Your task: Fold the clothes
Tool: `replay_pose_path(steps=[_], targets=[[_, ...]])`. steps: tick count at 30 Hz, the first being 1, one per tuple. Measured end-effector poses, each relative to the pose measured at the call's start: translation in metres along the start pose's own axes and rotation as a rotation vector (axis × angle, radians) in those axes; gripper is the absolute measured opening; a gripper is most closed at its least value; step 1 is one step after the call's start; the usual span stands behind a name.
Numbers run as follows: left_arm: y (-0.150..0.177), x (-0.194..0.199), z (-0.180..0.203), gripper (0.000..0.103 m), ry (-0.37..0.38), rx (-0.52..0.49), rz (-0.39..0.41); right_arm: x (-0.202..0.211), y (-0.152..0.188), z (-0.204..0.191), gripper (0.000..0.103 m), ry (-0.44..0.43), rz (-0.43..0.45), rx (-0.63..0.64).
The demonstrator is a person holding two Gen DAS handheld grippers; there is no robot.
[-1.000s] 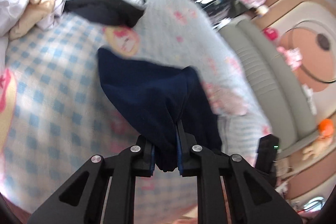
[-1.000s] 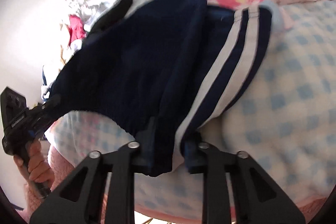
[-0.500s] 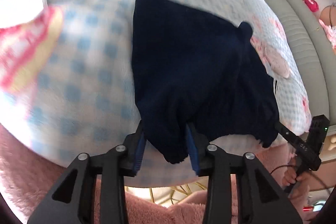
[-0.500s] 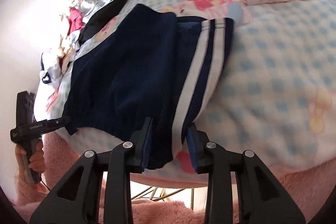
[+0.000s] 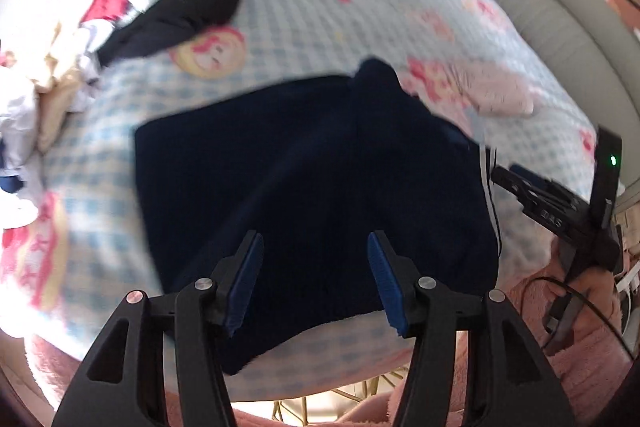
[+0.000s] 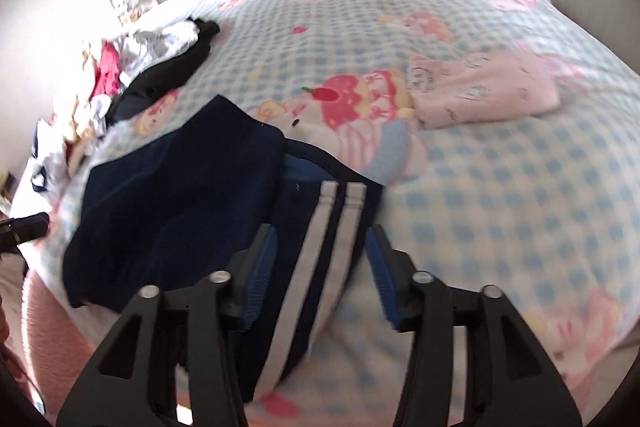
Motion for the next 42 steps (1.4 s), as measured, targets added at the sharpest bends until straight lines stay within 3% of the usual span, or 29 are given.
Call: replay_pose_path(steps=[3, 5, 7, 9, 13, 15, 18, 21, 24, 28, 29, 32, 33, 34, 35, 36, 38, 41, 42], targets=[[0.01, -0.018, 0.023, 0.056, 0.055, -0.021, -0.047, -0.04, 0.006, -0.006, 0.059, -0.001, -0.07, 0.049], [0.016, -0.027, 0.03, 0.057, 0.05, -0.046, -0.073, -0.058, 0.017, -0.006, 0.045, 0.011, -0.117, 0.07], [0.02, -0.037, 0.033, 0.057, 0.033, -0.056, -0.099, -0.056, 0.024, -0.001, 0.038, 0.013, -0.085, 0.078], [0.022, -0.044, 0.028, 0.057, 0.012, -0.036, -0.124, -0.049, 0.027, 0.01, 0.025, 0.057, -0.072, 0.076], [0.022, -0.054, 0.017, 0.057, -0.008, -0.006, -0.147, -0.024, 0.03, 0.053, 0.016, 0.242, -0.023, 0.037], [0.016, -0.052, 0.02, 0.057, 0.01, -0.014, -0.125, -0.012, 0.031, 0.066, 0.017, 0.23, -0.016, -0.032], [0.003, -0.048, 0.025, 0.057, 0.027, -0.046, -0.06, 0.004, 0.023, 0.064, 0.024, 0.257, 0.022, -0.013], [-0.019, -0.044, 0.034, 0.056, 0.024, -0.114, 0.024, 0.017, 0.005, 0.056, 0.028, 0.18, 0.114, -0.052], [-0.048, -0.048, 0.042, 0.053, 0.015, -0.179, 0.072, 0.015, -0.008, 0.052, 0.034, 0.126, 0.135, -0.063], [-0.091, -0.075, 0.064, 0.052, 0.057, -0.233, 0.127, -0.015, -0.003, 0.057, 0.052, 0.151, 0.042, -0.048], [-0.097, -0.085, 0.065, 0.052, 0.059, -0.241, 0.116, -0.022, 0.004, 0.06, 0.061, 0.17, 0.006, -0.046], [-0.107, -0.123, 0.072, 0.054, 0.071, -0.265, 0.049, -0.034, 0.019, 0.067, 0.061, 0.2, -0.058, -0.048], [-0.106, -0.138, 0.075, 0.051, 0.066, -0.276, 0.006, -0.032, 0.02, 0.068, 0.059, 0.18, -0.042, -0.059], [-0.105, -0.151, 0.078, 0.032, 0.046, -0.296, -0.02, -0.029, 0.021, 0.069, 0.052, 0.161, -0.027, -0.071], [-0.104, -0.162, 0.081, 0.014, 0.027, -0.317, -0.039, -0.027, 0.021, 0.069, 0.034, 0.141, -0.021, -0.078], [-0.104, -0.162, 0.085, 0.013, 0.014, -0.337, -0.019, -0.024, 0.018, 0.068, 0.02, 0.119, -0.01, -0.085], [-0.111, -0.148, 0.086, 0.006, 0.036, -0.308, 0.053, -0.015, 0.011, 0.069, 0.008, 0.103, 0.039, -0.087], [-0.124, -0.127, 0.076, 0.006, 0.076, -0.201, 0.153, 0.0, 0.002, 0.079, 0.007, 0.066, 0.129, -0.182], [-0.122, -0.13, 0.07, 0.007, 0.083, -0.171, 0.135, -0.001, 0.001, 0.088, 0.007, 0.084, 0.135, -0.231]])
Point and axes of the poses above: each gripper's, at about its wrist camera, not at the fingertips, and x roughly against the way its jaws point, z to its right, y to its underside, the point moved 6 cm from there along -x, roughly the way its jaws point, and after that the axes turned 6 degrees about z, right-handed, at the moved point
